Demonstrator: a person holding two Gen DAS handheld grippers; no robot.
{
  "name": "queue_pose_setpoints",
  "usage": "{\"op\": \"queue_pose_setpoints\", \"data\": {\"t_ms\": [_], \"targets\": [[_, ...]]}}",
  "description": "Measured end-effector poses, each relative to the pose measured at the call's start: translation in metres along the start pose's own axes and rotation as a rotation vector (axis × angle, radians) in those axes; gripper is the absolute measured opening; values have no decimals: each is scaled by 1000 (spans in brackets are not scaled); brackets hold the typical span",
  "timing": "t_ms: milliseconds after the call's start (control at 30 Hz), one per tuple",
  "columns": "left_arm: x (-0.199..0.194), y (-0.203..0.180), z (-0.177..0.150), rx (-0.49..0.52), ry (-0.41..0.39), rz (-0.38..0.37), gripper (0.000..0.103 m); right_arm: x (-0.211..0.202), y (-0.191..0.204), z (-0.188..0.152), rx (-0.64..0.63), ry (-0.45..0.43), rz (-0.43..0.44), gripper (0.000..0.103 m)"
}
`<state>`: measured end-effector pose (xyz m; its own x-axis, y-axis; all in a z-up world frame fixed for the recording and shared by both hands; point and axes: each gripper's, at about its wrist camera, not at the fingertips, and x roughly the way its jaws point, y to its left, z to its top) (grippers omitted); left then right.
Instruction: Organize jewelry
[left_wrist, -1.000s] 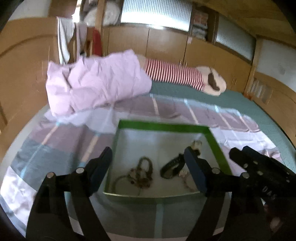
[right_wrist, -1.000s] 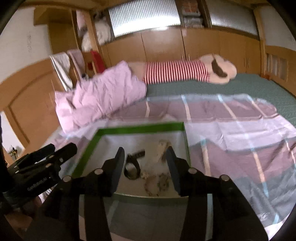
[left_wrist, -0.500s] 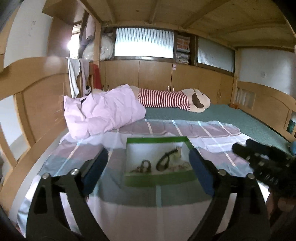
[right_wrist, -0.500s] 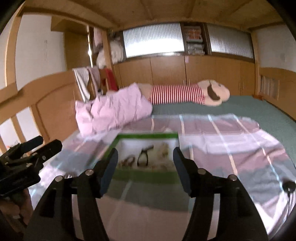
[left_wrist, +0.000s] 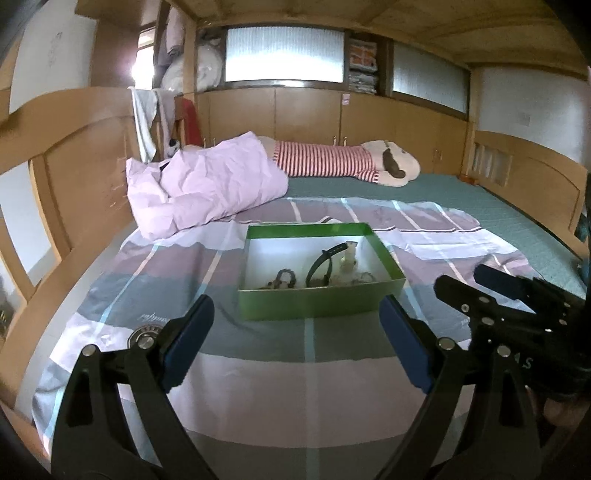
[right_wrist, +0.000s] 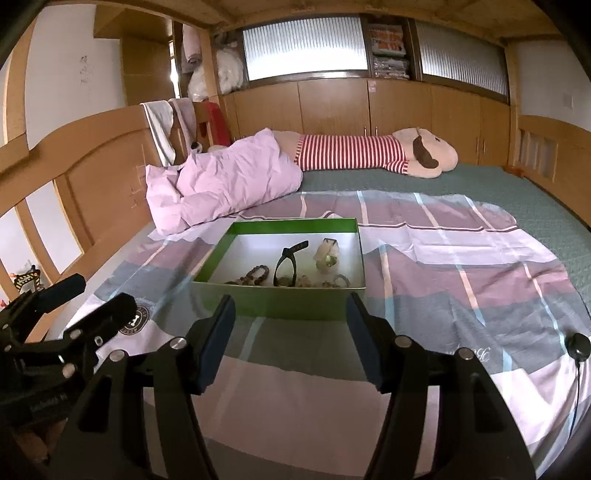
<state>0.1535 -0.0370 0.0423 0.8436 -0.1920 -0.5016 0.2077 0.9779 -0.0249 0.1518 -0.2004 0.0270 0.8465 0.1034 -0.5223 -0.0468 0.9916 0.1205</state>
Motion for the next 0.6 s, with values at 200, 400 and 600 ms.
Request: {"op": "queue_pose_setpoints", "data": {"t_ms": [200,400,600], "targets": [[3,9,2,-42,10,1,90,2,1,0,-1,0,2,61],[3,7,2,-31,11,1,90,2,0,0,0,1,2,61],[4,6,3,-35,14,2,90,2,0,1,0,1,1,61]]}}
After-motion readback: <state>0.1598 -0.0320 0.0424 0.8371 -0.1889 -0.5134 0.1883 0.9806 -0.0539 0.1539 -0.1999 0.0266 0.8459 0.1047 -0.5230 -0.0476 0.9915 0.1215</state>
